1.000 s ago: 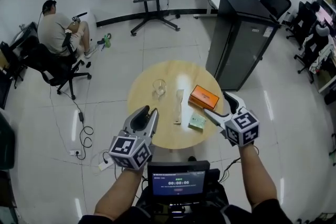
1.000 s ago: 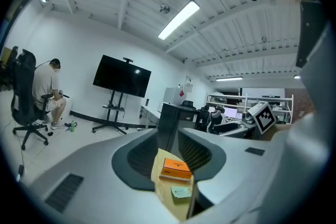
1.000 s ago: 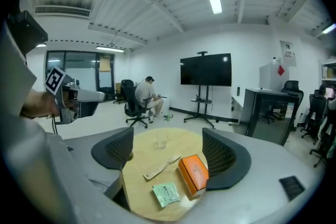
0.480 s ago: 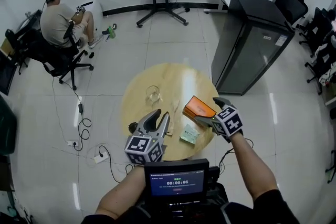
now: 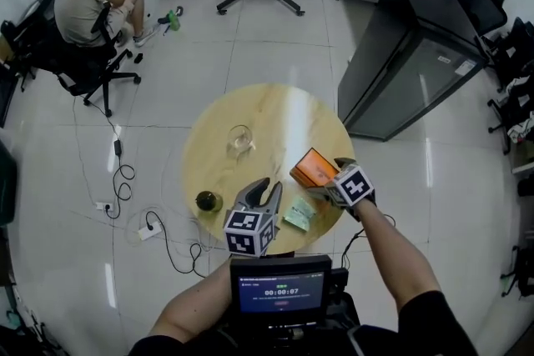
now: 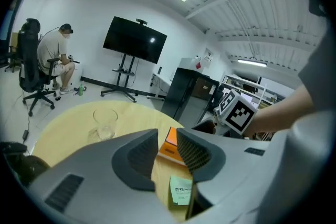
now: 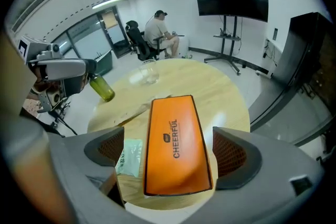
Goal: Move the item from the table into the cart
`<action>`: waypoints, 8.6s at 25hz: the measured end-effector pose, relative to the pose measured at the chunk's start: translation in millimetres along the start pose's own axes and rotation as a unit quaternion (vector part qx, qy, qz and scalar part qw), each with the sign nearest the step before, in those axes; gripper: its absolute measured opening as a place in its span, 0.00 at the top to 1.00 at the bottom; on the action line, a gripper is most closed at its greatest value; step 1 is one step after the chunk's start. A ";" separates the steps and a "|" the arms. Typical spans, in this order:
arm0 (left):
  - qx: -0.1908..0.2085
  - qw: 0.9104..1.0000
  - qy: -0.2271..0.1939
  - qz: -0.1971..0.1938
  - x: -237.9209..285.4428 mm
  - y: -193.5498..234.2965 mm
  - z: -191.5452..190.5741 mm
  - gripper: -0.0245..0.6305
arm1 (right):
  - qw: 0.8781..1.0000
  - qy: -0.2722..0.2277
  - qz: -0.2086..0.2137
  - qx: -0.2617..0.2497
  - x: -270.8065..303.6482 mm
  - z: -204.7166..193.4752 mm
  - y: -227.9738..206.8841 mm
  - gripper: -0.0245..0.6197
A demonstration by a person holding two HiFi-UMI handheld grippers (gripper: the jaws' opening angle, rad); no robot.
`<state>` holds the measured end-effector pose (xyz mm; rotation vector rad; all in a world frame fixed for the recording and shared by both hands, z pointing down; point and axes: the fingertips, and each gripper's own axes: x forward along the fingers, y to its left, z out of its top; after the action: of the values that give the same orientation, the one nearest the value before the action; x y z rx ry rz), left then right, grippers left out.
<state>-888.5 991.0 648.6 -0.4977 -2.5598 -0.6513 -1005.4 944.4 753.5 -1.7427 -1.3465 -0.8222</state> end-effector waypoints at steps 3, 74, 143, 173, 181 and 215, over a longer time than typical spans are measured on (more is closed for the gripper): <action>-0.017 1.000 0.019 0.011 25.2 14.4 -11.8 0.79 | 1.000 0.021 0.003 -0.015 23.4 -0.3 -11.9 0.17; 0.152 0.898 -0.153 -0.384 -139.6 -261.6 118.7 0.96 | 0.868 -0.361 -0.289 0.179 -413.6 -70.6 130.0 0.41; 0.199 -0.130 0.228 -0.944 -1443.3 -934.4 -958.3 0.96 | -0.191 -0.022 -0.819 0.541 -705.2 -1002.4 1601.8 0.41; 0.166 -0.246 0.280 -0.913 -1973.1 -814.1 -1209.8 0.96 | -0.267 0.003 -0.797 0.542 -660.1 -1112.1 2155.4 0.41; 0.154 -0.241 0.275 -0.918 -2168.0 -781.1 -1271.7 0.96 | -0.289 0.010 -0.788 0.544 -652.4 -1118.7 2363.5 0.41; 0.225 -0.130 0.248 -0.933 -2616.1 -523.9 -1366.9 0.96 | -0.194 -0.007 -0.743 0.640 -577.5 -1026.7 2933.5 0.41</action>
<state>1515.7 -748.3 222.6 -3.1810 0.1424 0.0476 1675.9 -644.9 226.2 -2.6233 2.0946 -0.4073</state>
